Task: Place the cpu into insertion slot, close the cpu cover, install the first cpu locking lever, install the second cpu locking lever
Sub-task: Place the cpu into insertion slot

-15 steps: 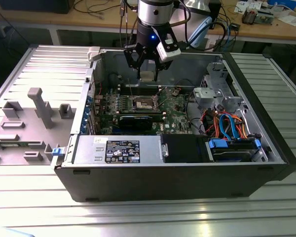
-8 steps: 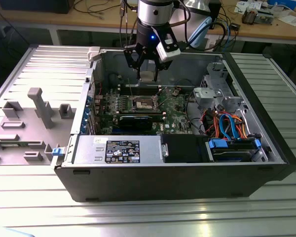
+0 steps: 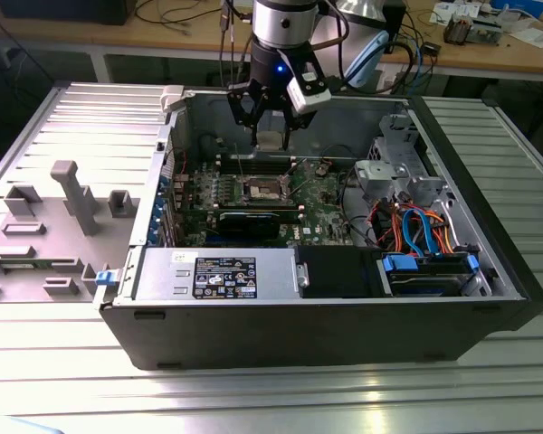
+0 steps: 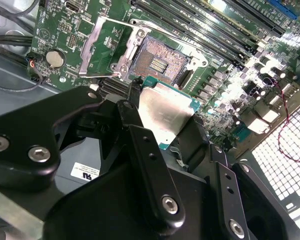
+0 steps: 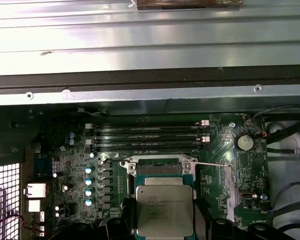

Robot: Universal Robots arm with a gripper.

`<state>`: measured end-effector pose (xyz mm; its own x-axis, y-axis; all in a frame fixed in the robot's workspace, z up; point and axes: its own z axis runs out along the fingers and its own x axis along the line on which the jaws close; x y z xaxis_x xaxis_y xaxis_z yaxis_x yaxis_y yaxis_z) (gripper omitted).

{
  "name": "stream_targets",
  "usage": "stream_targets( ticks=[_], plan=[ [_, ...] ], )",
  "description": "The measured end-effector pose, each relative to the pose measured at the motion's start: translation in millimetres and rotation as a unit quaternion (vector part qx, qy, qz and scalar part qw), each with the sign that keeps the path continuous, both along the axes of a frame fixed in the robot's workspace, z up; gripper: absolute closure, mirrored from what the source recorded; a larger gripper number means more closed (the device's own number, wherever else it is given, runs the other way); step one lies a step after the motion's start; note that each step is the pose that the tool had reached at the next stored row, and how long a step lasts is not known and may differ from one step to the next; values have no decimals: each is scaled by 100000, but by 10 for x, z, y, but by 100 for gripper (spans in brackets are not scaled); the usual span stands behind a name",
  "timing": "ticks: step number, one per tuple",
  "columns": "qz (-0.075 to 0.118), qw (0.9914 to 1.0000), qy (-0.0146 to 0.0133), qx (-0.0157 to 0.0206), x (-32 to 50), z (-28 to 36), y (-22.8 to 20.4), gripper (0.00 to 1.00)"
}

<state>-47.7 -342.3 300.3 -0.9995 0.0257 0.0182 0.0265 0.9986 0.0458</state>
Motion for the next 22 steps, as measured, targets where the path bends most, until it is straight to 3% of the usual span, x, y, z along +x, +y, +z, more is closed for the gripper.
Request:
stream_targets(
  ticks=[22],
  plan=[
    [1, 99997, 5, -804, -1, -20, 0, 45]
  ],
)
